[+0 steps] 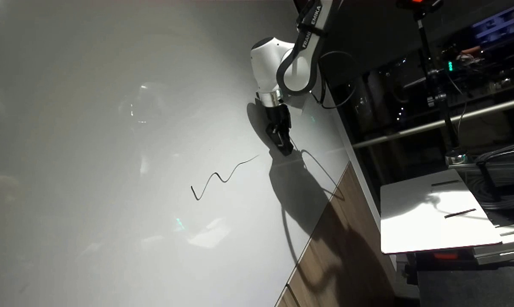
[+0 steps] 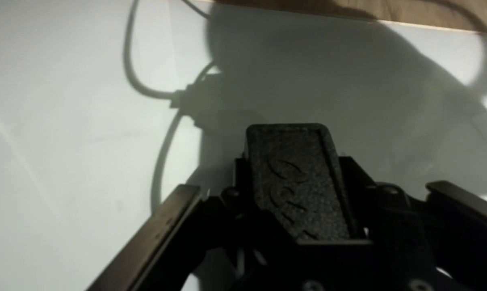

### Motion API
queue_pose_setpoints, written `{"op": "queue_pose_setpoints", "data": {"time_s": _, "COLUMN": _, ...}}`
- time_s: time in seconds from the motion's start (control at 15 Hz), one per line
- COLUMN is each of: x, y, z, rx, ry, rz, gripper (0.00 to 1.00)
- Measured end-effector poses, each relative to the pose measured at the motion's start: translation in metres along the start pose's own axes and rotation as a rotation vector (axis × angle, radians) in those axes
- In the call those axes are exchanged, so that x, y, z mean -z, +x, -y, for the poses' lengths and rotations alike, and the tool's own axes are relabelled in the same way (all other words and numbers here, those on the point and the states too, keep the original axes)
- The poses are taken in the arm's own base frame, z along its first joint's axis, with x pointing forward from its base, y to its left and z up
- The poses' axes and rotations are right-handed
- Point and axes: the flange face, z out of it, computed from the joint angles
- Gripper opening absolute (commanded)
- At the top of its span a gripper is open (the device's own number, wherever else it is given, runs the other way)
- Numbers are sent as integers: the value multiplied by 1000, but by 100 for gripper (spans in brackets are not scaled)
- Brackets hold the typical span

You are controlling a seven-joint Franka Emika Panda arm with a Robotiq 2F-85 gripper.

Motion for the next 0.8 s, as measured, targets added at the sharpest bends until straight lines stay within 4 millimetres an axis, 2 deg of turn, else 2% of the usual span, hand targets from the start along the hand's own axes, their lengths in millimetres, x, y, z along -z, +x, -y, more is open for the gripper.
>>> {"op": "queue_pose_setpoints", "data": {"time_s": 0.13, "x": 8, "y": 1, "z": -25, "rx": -22, "ry": -10, "rz": -13, "gripper": 32}}
{"op": "queue_pose_setpoints", "data": {"time_s": 0.2, "x": 11, "y": 2, "z": -32, "rx": -27, "ry": -11, "rz": -17, "gripper": 32}}
{"op": "queue_pose_setpoints", "data": {"time_s": 0.4, "x": 14, "y": 2, "z": -28, "rx": -27, "ry": -5, "rz": -20, "gripper": 32}}
{"op": "queue_pose_setpoints", "data": {"time_s": 0.53, "x": 16, "y": 4, "z": -9, "rx": -11, "ry": 9, "rz": -23, "gripper": 32}}
{"op": "queue_pose_setpoints", "data": {"time_s": 0.8, "x": 33, "y": 11, "z": 66, "rx": 47, "ry": 64, "rz": -49, "gripper": 32}}
